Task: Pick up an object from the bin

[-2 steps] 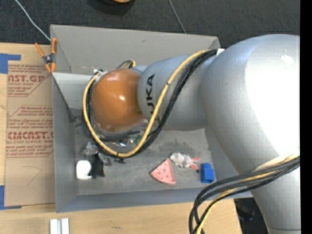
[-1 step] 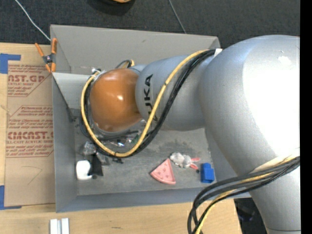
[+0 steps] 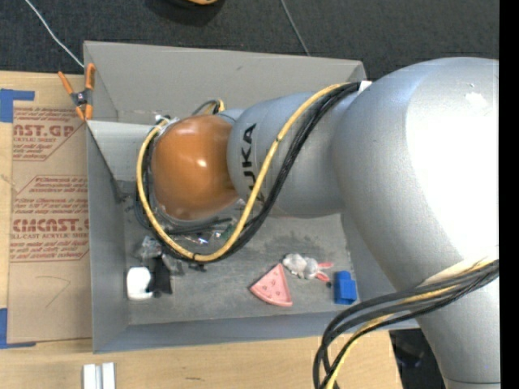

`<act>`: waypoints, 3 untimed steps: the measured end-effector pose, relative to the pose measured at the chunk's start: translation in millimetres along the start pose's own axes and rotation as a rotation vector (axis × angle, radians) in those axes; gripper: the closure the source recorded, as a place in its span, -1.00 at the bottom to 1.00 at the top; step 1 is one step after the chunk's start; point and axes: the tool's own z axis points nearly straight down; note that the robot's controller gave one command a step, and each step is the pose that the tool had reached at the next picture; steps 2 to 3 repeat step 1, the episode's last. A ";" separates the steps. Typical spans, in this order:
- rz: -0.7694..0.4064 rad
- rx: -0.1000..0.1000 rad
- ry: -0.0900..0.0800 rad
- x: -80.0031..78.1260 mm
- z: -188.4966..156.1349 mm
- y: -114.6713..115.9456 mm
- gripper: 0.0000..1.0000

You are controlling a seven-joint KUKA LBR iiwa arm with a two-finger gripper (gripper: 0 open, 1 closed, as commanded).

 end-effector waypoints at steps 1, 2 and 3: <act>-0.015 0.002 -0.002 -4.7 0.2 -4.6 1.00; -0.015 0.002 -0.002 -4.7 0.2 -4.6 1.00; -0.015 0.002 -0.002 -4.7 0.2 -4.6 1.00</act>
Offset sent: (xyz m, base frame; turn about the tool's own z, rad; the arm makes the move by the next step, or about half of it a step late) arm 0.0021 0.0066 -0.0001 0.0024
